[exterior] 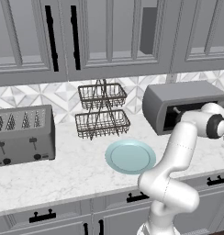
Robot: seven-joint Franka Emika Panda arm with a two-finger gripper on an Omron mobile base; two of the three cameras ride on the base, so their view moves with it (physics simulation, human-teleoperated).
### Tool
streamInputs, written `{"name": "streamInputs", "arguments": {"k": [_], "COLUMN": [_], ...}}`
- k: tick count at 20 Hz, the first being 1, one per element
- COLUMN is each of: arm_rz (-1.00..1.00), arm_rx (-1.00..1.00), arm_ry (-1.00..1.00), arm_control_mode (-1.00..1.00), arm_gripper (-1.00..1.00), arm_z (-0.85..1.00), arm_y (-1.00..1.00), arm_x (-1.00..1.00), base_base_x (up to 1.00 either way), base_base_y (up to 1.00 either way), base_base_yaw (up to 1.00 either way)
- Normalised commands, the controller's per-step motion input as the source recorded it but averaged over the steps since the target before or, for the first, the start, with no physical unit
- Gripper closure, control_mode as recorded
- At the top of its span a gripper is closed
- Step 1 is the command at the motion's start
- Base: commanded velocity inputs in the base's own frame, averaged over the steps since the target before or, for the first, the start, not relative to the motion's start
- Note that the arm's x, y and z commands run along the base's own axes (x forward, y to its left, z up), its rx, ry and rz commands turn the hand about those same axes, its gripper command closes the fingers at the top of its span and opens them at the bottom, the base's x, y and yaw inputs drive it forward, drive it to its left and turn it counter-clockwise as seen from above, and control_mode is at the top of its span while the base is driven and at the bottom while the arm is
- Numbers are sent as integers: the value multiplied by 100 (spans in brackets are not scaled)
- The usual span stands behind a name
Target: Pick up the kebab skewer and baguette bread, and place them inside the toaster oven. Close the toaster oven door and start by setting the timer.
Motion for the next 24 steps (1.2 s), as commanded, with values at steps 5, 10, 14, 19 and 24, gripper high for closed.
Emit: {"name": "streamInputs", "arguments": {"k": [5,10,14,19,24], "arm_rz": [-4,-11,-12,-8,-4], "arm_rx": [1,7,12,14,19], "arm_ry": [0,2,1,0,1], "arm_control_mode": [-100,-100,-100,-100,-100], "arm_gripper": [100,100,100,100,100], "arm_z": [40,41,37,36,45], "arm_y": [0,0,0,-3,-11], "arm_x": [0,0,0,0,0], "base_base_x": [0,0,0,0,0], "base_base_y": [0,0,0,0,0], "base_base_yaw": [0,0,0,0,0]}}
